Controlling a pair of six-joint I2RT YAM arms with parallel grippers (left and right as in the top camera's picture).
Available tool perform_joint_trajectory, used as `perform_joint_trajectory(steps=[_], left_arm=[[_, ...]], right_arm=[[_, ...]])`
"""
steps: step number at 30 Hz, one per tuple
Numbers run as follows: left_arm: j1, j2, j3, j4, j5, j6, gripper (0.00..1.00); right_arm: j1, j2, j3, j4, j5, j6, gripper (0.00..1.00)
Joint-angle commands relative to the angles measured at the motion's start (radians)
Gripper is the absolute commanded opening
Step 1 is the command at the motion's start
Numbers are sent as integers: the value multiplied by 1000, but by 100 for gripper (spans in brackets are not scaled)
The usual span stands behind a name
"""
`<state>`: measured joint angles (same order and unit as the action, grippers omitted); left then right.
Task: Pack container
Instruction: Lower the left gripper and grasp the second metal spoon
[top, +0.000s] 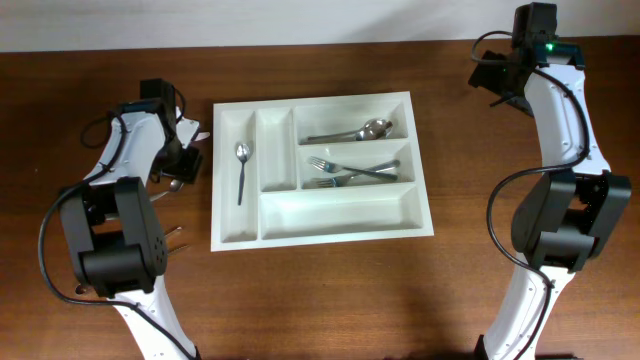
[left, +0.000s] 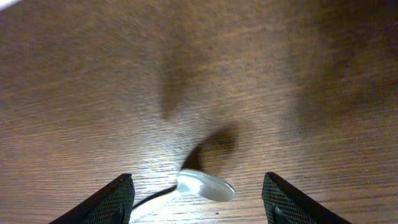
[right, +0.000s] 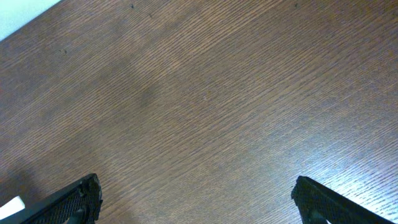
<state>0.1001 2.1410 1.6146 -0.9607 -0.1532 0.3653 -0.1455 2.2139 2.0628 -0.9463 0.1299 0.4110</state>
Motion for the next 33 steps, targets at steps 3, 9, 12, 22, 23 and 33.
perform_joint_trajectory(steps=[3, 9, 12, 22, 23, 33], left_arm=[[2, -24, -27, -5, 19, 22, 68], [2, -24, -58, 0, 18, 22, 68], [2, -24, -80, 17, 16, 22, 68], [2, -24, -141, 151, -53, -39, 61], [2, -24, -143, 153, -60, -39, 61], [2, -24, -146, 118, -237, -107, 58]], right_arm=[[0, 16, 16, 0, 2, 2, 99], [0, 16, 16, 0, 2, 2, 99], [0, 16, 16, 0, 2, 2, 99], [0, 16, 16, 0, 2, 2, 99], [0, 16, 16, 0, 2, 2, 99], [0, 16, 16, 0, 2, 2, 99]])
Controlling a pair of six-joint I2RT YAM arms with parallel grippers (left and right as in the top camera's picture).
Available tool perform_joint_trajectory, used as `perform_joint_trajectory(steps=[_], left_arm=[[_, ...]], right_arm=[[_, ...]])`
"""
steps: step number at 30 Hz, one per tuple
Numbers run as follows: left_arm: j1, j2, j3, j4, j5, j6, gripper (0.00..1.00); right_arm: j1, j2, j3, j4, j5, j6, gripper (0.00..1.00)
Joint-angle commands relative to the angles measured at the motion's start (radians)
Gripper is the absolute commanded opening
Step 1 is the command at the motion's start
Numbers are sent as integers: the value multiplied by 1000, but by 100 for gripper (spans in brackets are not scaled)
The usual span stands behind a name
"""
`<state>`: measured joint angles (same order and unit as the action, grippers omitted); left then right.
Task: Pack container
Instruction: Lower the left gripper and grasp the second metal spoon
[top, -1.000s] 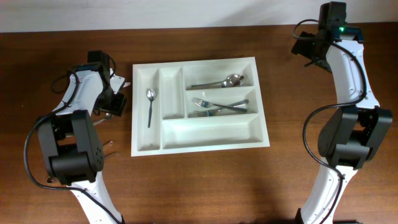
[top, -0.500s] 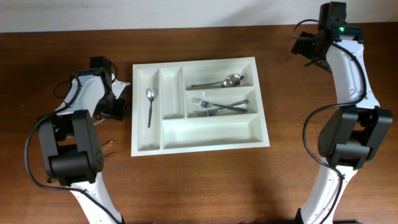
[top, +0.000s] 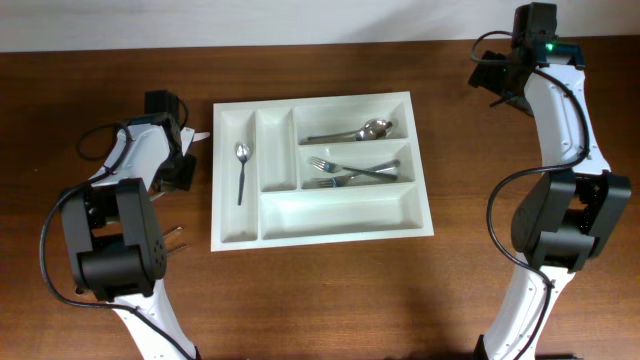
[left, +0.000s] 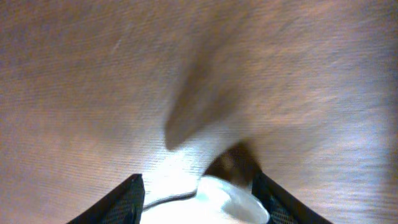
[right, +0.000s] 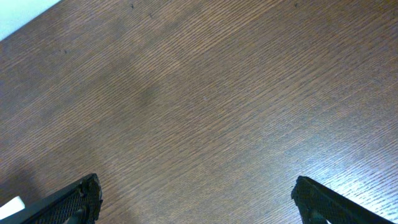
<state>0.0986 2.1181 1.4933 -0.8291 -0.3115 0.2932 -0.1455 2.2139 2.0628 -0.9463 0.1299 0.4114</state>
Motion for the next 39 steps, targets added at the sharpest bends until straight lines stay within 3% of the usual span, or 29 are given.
perform_joint_trajectory(steps=[1, 3, 5, 8, 10, 22, 27, 39], left_arm=[[3, -1, -25, -17, -79, -35, 58], [3, -1, -25, -20, -79, -35, 49], [3, -1, -25, -20, -78, -35, 22], [3, -1, -25, -20, -78, -35, 7], [3, -1, -25, -20, -78, -35, 2], [2, -2, 23, 1, -136, -75, 2], [2, -2, 137, -21, -230, -83, 2], [-50, -2, 414, -77, -197, -83, 2]], right_arm=[[-1, 16, 16, 0, 2, 2, 99], [0, 16, 16, 0, 2, 2, 99], [0, 16, 16, 0, 2, 2, 99], [0, 16, 16, 0, 2, 2, 99], [-1, 16, 16, 0, 2, 2, 99], [0, 16, 16, 0, 2, 2, 99], [0, 16, 16, 0, 2, 2, 99], [0, 16, 16, 0, 2, 2, 99]])
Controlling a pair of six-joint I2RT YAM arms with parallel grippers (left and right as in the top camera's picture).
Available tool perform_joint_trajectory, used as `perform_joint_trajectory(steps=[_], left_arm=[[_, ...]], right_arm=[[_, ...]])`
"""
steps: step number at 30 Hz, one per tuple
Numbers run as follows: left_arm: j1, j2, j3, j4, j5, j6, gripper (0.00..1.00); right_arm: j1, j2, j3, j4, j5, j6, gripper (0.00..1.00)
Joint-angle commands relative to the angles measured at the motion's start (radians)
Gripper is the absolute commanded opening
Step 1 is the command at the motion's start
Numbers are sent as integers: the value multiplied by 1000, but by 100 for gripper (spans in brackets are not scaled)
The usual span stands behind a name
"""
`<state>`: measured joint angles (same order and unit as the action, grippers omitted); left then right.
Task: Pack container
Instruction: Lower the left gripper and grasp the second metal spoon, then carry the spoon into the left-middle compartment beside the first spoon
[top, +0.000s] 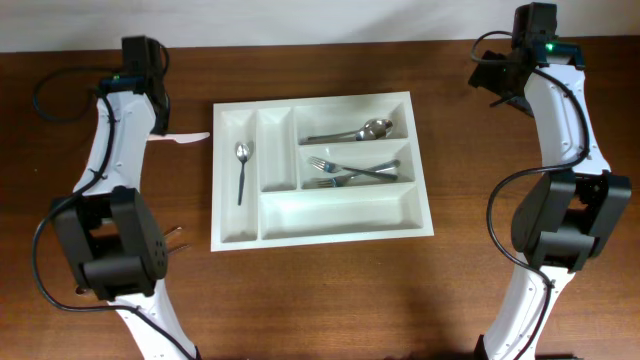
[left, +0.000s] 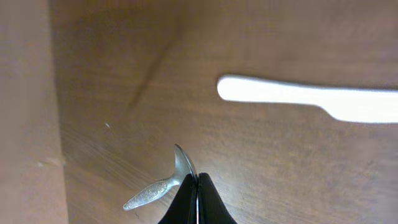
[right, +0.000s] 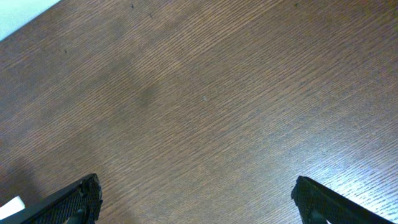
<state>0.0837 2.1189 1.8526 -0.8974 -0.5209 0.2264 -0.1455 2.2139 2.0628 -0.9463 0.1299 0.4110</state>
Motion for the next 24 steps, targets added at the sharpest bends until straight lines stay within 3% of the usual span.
perform_joint_trajectory(steps=[1, 8, 17, 24], left_arm=[[-53, -3, 71, -9, 21, -42, 2], [-222, -3, 125, -8, 31, -381, 2], [-445, -3, 125, -39, 25, -669, 2], [-479, -2, 125, -200, -27, -940, 2]], right_arm=[[0, 16, 16, 0, 2, 2, 99], [0, 16, 16, 0, 2, 2, 99], [0, 16, 16, 0, 2, 2, 99], [0, 16, 16, 0, 2, 2, 99]])
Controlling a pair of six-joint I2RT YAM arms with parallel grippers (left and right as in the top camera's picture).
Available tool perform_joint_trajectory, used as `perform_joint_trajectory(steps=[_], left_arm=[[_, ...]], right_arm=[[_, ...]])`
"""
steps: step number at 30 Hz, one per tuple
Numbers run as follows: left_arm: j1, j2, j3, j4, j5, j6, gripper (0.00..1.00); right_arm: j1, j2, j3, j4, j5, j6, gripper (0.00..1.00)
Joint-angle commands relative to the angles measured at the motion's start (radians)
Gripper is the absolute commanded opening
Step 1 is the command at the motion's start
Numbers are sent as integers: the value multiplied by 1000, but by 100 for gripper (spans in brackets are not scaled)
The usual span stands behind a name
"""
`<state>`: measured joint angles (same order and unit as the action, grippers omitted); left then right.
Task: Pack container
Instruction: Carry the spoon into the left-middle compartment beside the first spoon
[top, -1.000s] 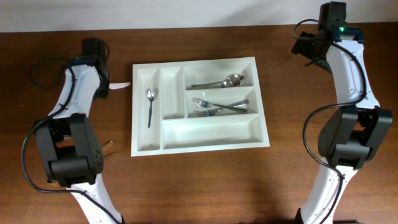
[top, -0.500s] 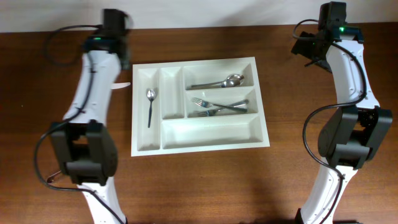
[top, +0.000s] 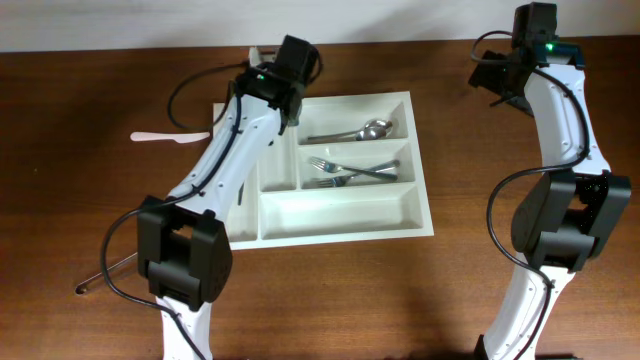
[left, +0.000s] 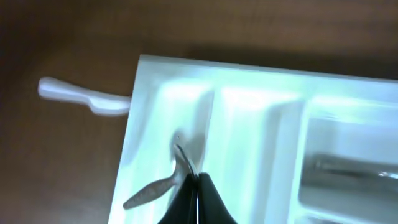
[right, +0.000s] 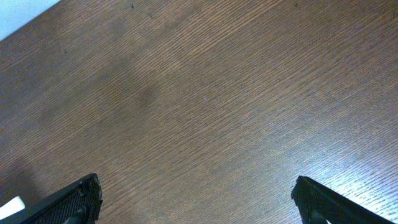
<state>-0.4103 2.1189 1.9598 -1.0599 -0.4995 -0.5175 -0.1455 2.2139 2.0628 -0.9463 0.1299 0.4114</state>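
My left gripper (left: 197, 186) is shut on a small metal spoon (left: 152, 191), whose handle sticks out to the left. It hangs over the narrow left compartments of the white cutlery tray (left: 249, 112). From overhead the left arm reaches across the tray's (top: 340, 212) upper left corner, with the gripper (top: 272, 88) there. A spoon (top: 365, 130) lies in the top right compartment and forks (top: 350, 172) in the one below. My right gripper (right: 199, 199) stands open over bare wood at the far right.
A white plastic knife (top: 170, 137) lies on the table left of the tray, also visible in the left wrist view (left: 81, 96). A thin metal utensil (top: 110, 270) lies near the left arm's base. The long front compartment holds nothing.
My left gripper, still shut on the spoon, has moved right from the table beside the white knife to above the tray's upper left compartments. The right arm has not moved.
My left gripper was open astride a spoon's bowl on the table left of the tray, then lower around it. Then it was shut on the spoon, lifted near the white knife. Now it holds the spoon over the tray.
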Motion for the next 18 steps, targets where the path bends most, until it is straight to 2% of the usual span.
perform_joint_trajectory(steps=[1, 6, 18], left_arm=[[19, -2, 18, -60, -51, -232, 2], [35, -2, 18, -151, -28, -454, 2], [32, 63, 15, -153, 66, -549, 2]], right_arm=[[0, 16, 16, 0, 2, 2, 99], [0, 16, 16, 0, 2, 2, 99], [0, 16, 16, 0, 2, 2, 99]])
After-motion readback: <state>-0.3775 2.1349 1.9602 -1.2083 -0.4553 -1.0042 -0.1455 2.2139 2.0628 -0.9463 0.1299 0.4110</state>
